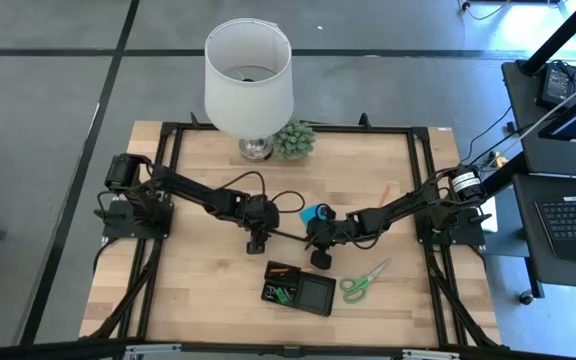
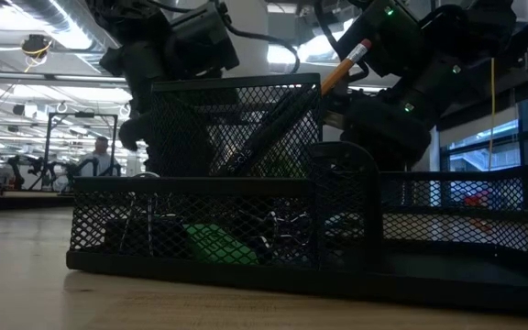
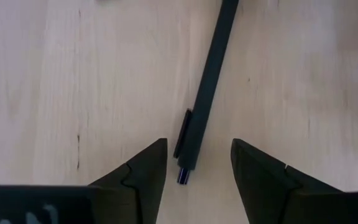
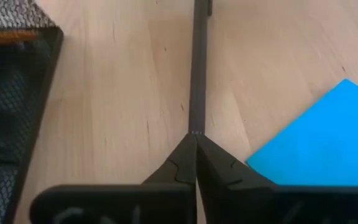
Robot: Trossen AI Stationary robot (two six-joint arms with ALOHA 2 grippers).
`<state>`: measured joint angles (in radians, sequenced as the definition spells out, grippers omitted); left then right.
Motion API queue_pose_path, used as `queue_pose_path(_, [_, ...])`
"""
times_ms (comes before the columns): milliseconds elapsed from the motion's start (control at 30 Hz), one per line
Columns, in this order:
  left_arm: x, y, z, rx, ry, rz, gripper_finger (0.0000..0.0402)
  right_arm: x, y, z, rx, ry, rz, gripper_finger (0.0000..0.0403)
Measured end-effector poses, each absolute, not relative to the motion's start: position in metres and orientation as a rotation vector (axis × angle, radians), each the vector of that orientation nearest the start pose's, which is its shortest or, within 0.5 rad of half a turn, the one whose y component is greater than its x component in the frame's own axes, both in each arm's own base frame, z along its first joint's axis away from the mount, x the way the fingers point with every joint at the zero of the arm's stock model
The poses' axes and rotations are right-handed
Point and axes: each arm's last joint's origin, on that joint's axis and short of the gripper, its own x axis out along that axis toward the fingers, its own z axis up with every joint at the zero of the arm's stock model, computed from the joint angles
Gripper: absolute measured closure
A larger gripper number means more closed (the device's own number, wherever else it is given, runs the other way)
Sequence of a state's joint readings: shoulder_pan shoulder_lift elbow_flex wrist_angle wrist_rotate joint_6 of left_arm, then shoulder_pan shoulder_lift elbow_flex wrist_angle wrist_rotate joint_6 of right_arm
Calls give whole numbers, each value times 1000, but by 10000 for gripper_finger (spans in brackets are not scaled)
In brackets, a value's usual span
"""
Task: Pick and place office supplies into organizer
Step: Put the black pen into the desk organizer
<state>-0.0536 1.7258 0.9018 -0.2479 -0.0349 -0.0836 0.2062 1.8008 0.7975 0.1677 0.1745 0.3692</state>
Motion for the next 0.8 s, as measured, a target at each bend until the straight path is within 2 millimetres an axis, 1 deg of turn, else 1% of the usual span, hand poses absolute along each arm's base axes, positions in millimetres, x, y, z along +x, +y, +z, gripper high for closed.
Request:
queue_pose_path(133, [318,-16,133,-27,1095,29,230,321,62,115,150,813,-104,378])
queue_pose_path(300, [320,-16,125,-26,1114,31,230,322,62,116,153,809,-104,323])
queue_pose_path(467, [321,-16,123,-25,1118,31,246,322,62,116,138,808,-97,282])
queue_pose_path(600, [320,-16,123,-25,1118,31,267,321,63,116,109,809,-82,270])
queue_pose_path(800, [320,-16,122,-25,1122,31,288,321,63,116,109,809,-82,272])
